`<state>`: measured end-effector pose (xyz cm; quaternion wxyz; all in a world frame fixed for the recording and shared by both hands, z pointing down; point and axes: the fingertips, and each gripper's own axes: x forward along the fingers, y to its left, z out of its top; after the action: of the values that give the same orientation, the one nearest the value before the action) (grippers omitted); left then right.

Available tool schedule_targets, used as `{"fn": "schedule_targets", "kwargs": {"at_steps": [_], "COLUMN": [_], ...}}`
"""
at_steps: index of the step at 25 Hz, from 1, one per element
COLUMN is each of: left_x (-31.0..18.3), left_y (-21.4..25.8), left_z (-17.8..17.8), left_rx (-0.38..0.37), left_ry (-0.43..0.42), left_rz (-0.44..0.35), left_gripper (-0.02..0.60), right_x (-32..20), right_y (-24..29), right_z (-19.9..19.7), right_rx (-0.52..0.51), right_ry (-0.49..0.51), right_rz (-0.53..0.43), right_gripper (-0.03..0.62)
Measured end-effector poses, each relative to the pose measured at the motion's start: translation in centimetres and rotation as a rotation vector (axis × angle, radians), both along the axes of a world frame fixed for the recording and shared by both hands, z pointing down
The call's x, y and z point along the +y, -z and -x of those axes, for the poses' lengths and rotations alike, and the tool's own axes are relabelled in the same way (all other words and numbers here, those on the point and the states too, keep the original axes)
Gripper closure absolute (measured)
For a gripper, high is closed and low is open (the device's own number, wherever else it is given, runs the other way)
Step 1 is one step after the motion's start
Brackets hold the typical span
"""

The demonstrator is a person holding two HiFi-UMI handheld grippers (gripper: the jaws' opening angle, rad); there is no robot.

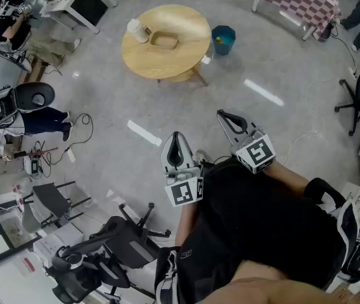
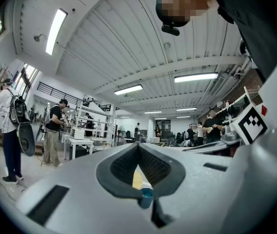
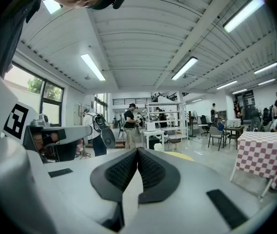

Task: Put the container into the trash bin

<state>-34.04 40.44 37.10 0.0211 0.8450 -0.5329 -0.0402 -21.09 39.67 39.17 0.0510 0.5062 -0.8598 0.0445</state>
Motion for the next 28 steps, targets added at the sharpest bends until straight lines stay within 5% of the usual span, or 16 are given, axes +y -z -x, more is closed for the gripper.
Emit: {"fn": "schedule_targets", "kwargs": {"at_steps": [15, 23, 28], "left_x": [-0.4, 0.1, 0.2], "left_y": [-0.4, -0.3, -0.5], "left_z": [-4.3, -8.8, -11.7], "left_rx": [-0.003, -0.030, -0.027], "left_ry": [0.008, 0.047, 0.059], "left_rz": [-0.006, -0.006, -0.001], "left_gripper": [0.577, 0.576, 0.576], "right_x": [-0.4, 0.4, -0.3], "right_y": [-0.1, -1.5, -2.0], "right_z": [-3.5, -7.6, -10.5], "right_rx": [-0.022, -0.036, -0.005], "right_ry": [0.028, 0.077, 0.117], "right_rz": [-0.024, 0.085, 0.000], "right_gripper": [0.568, 0.568, 0.568]}}
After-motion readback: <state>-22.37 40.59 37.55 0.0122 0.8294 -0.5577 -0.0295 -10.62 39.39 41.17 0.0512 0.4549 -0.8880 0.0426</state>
